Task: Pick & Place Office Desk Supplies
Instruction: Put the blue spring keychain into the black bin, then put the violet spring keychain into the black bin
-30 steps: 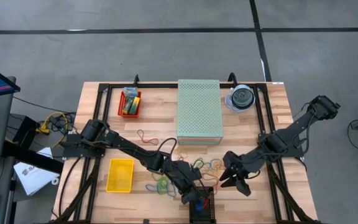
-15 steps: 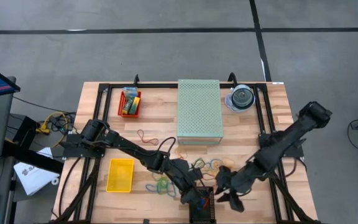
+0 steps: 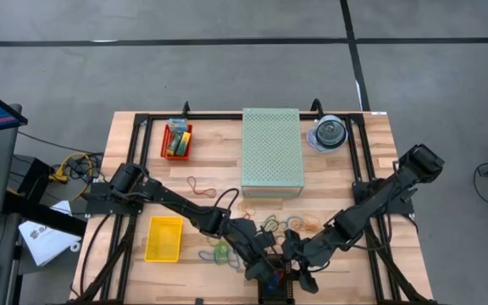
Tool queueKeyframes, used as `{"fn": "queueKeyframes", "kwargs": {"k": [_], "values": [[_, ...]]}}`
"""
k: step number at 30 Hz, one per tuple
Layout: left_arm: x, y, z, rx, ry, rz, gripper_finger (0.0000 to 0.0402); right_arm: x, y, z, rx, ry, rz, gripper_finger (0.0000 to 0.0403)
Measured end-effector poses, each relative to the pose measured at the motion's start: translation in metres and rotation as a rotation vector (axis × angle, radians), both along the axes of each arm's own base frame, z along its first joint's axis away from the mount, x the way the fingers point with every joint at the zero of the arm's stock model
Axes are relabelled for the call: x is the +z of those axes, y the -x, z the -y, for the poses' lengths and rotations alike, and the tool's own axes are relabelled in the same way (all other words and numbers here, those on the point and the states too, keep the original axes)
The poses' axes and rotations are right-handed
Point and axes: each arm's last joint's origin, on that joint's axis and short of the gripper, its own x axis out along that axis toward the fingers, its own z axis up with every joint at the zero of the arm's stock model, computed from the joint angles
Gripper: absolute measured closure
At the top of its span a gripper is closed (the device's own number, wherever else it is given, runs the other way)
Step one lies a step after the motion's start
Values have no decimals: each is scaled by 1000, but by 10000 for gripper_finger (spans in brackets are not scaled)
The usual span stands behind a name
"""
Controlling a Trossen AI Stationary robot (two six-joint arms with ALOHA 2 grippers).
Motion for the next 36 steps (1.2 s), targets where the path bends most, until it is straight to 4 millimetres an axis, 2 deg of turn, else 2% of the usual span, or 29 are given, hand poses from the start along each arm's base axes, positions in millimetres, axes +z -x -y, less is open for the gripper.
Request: {"fn": "queueKeyframes", "kwargs": {"k": [10, 19, 30, 36], "values": [[0, -4, -8, 42, -7, 0, 215, 3, -2, -1, 36, -11, 39, 202], [-1, -6, -13, 60, -10, -1, 215, -7, -1, -10, 91, -49, -17, 230], [-2, -5, -12, 56, -17, -16, 215, -7, 4, -14, 93, -64, -45, 237], [-9, -2, -11, 43, -68, -69, 215, -8, 4, -13, 71, -59, -60, 237]]}}
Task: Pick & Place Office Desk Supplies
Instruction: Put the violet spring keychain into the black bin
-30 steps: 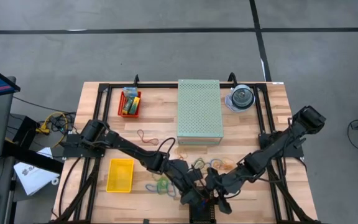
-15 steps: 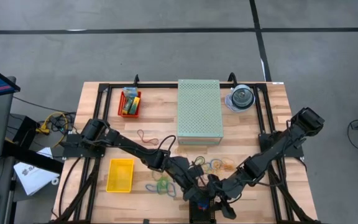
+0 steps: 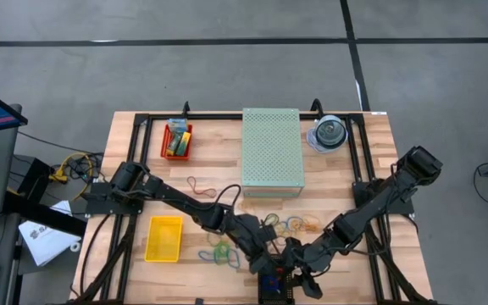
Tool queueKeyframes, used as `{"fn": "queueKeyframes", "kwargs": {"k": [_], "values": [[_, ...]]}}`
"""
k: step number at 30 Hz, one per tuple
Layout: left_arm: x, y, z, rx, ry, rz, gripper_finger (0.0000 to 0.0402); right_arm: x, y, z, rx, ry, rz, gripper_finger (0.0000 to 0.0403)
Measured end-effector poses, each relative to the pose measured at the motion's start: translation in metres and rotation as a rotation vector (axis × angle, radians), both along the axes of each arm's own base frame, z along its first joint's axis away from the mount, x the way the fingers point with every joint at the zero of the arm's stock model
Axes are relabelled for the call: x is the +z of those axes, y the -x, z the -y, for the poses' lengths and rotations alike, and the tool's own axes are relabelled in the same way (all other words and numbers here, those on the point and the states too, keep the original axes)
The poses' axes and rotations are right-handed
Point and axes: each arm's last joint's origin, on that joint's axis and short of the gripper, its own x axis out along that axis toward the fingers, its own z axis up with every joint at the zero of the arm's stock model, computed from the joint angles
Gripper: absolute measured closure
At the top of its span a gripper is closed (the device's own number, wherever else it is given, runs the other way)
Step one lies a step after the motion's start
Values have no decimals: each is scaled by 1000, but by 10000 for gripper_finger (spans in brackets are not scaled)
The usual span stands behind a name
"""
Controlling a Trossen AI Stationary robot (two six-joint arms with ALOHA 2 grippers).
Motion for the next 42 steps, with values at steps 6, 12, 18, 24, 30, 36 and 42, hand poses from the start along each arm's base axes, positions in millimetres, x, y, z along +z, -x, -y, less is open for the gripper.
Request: {"fn": "queueKeyframes", "kwargs": {"k": [6, 12, 18, 24, 30, 36, 42], "values": [[-1, 2, 1, -64, 1, -14, 215, 10, 8, 10, -33, 28, -32, 237], [-5, 25, 1, -147, -124, -147, 215, 24, 28, 29, -95, 121, -101, 237], [3, 85, -6, -170, -307, -325, 215, 42, 49, 49, -225, 151, -131, 230], [27, 169, -31, 91, -530, -460, 216, 57, 65, 69, -501, 127, -122, 227], [34, 182, -57, 114, -724, -287, 235, 60, 67, 80, -736, 81, -101, 227], [1, 153, -85, 39, -864, -363, 251, 58, 63, 84, -870, -18, -120, 227], [-39, 134, -87, -133, -886, -415, 237, 63, 62, 82, -985, -99, -21, 226]]}}
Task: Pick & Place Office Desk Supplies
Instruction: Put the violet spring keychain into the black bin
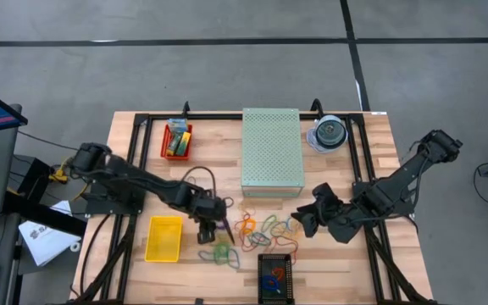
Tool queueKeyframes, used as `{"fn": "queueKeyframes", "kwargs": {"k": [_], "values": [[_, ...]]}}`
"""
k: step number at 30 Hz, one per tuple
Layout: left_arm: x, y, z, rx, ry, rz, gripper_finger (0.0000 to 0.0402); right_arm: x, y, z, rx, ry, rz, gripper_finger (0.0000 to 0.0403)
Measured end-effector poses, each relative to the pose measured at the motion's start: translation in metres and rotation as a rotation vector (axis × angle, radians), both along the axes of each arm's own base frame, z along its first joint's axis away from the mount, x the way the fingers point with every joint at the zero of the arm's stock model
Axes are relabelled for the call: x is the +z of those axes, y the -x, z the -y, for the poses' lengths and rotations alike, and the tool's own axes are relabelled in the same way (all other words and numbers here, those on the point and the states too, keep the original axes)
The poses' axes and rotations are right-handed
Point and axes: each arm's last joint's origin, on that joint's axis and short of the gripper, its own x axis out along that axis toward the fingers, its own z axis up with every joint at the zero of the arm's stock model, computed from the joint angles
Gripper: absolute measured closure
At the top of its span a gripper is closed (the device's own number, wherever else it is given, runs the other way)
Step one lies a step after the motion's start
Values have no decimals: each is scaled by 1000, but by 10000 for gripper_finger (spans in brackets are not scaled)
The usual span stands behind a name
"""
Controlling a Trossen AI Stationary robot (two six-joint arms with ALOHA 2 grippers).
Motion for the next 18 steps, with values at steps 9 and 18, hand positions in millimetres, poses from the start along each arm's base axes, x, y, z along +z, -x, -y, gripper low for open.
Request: {"fn": "queueKeyframes", "kwargs": {"k": [9, 18], "values": [[-9, -15, 11, -82, -21, 120, 238, 4, 0, -4, -68, -2, 94, 225], [-20, -18, 11, -70, -35, 94, 260, 4, 1, -6, -59, -1, 93, 225]]}}
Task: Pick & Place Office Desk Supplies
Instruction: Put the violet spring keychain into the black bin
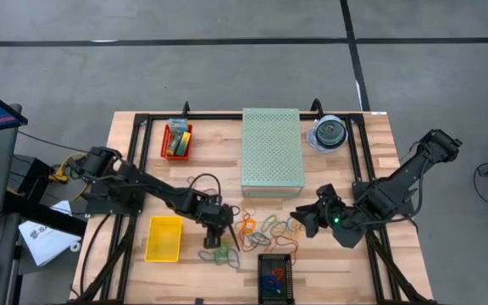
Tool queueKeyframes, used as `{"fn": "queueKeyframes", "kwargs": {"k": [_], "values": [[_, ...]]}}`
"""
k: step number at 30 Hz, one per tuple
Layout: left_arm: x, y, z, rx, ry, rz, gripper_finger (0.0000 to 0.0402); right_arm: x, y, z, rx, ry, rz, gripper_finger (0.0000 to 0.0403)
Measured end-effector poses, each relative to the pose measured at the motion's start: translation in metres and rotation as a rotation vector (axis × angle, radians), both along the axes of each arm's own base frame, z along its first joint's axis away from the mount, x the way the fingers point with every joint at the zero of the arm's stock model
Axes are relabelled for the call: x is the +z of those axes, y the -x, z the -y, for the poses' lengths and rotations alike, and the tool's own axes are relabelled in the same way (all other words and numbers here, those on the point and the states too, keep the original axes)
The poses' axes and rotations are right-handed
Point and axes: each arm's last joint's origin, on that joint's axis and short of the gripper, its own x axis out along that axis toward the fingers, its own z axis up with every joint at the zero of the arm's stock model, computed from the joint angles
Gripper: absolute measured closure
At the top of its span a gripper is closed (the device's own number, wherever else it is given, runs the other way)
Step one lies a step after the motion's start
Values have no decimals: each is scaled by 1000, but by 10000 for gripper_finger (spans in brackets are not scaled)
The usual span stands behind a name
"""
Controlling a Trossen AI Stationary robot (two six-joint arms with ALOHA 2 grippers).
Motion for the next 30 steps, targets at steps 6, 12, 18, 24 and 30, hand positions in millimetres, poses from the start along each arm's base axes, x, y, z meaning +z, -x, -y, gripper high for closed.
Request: {"fn": "queueKeyframes", "kwargs": {"k": [6, 12, 18, 24, 30], "values": [[-6, 1, 0, 8, 0, -32, 257, 0, 0, 0, -1, 1, -2, 225], [-17, -2, 2, 11, 27, -57, 257, 0, 0, 0, 3, 3, -5, 225], [-22, -4, 4, 25, 26, -63, 257, 0, 0, 0, 9, 8, -8, 225], [-23, -5, 3, 44, 3, -51, 261, -1, 0, 0, 24, -1, -21, 225], [-23, -5, 3, 57, -14, -47, 315, -1, 0, 0, 30, 2, -23, 225]]}}
